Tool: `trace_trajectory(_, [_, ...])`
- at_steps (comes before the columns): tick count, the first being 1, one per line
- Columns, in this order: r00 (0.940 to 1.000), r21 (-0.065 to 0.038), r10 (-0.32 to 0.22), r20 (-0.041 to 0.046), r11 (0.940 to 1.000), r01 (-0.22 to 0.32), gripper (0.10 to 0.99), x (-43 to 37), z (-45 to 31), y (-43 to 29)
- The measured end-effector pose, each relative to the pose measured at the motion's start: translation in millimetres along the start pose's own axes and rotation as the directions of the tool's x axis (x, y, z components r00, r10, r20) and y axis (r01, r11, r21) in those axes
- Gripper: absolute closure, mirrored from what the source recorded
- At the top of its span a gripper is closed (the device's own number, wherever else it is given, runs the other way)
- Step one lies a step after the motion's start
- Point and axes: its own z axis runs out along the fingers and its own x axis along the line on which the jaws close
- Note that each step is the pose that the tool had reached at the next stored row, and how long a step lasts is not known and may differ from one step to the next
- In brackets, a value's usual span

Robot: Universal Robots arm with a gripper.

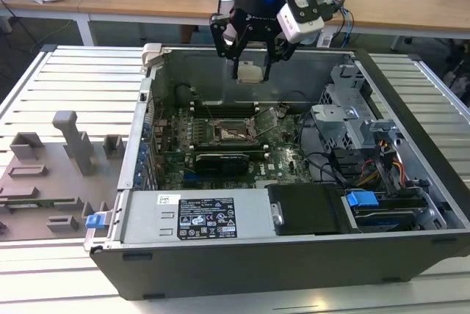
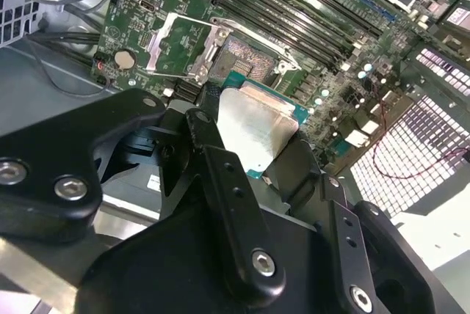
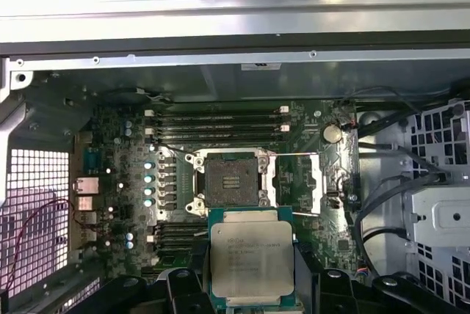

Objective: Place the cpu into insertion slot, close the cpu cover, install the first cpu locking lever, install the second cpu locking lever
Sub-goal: 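Place the cpu into insertion slot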

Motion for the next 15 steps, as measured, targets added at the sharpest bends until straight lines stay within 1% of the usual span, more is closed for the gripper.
trace_trajectory(10, [1.0000,0.000,0.000,0.0000,1.0000,0.000,0.541,-0.1,7.5,-0.7])
trace_trajectory(15, [1.0000,0.000,0.000,0.0000,1.0000,0.000,0.541,-0.3,14.6,-1.3])
